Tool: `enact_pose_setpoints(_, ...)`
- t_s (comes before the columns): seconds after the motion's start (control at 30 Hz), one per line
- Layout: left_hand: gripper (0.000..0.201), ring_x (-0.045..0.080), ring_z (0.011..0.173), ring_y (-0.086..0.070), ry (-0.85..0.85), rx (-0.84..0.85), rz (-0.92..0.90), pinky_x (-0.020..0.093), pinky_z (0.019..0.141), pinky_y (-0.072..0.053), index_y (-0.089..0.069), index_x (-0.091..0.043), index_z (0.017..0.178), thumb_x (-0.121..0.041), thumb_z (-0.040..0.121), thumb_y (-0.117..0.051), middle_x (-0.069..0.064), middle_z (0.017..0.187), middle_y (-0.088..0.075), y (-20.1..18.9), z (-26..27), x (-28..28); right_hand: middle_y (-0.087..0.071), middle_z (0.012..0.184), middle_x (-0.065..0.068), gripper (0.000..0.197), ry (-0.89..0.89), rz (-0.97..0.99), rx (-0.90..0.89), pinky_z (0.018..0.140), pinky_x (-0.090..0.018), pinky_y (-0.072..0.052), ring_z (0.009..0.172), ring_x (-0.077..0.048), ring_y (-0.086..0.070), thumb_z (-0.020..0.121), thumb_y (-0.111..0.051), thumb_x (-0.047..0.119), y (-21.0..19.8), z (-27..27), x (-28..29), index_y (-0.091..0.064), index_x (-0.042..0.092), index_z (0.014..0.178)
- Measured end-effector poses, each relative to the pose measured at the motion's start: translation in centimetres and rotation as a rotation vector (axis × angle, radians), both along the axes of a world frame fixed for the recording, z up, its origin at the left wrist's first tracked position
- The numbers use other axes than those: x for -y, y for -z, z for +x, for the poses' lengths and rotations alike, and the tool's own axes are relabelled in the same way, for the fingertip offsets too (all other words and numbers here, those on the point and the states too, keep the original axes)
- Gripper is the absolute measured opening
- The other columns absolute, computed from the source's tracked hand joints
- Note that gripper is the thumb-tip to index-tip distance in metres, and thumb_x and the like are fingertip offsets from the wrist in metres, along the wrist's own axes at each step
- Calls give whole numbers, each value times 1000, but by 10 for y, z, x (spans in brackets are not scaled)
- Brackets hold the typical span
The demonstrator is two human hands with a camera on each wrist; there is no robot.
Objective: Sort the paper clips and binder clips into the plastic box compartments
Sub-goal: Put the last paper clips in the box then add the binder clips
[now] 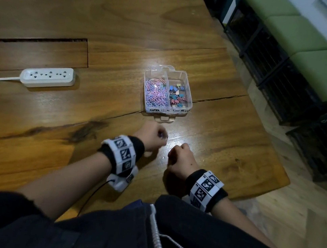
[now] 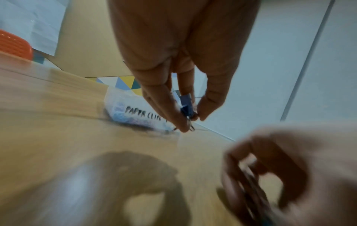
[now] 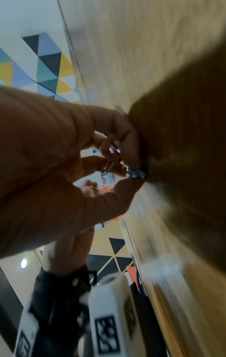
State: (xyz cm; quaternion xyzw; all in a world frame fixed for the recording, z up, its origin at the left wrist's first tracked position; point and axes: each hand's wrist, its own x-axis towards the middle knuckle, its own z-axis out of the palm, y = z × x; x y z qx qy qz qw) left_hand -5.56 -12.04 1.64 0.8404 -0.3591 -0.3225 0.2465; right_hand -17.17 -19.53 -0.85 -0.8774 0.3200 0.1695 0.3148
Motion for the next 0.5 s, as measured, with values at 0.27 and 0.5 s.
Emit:
enact_pose_setpoints(0.27, 28, 23, 87, -60, -401, -168, -289, 30, 78, -53, -58, -1, 115, -5, 88, -53, 18, 115, -62, -16, 54, 80, -45, 109, -5, 17, 41, -14, 85, 82, -20, -41, 99, -17, -47, 76, -63, 9, 4, -14, 11, -62, 8, 93)
enact_pose_setpoints(0.5, 48, 17, 107, -56, -263, -241, -260, 27, 78, -49, -43, -12, 132, 2, 87, -49, 9, 139, -45, -20, 54, 65, -61, 94, -10, 6, 147, 15, 124, 75, -23, -43, 86, -17, -53, 78, -60, 3, -6, -12, 31, -65, 3, 83)
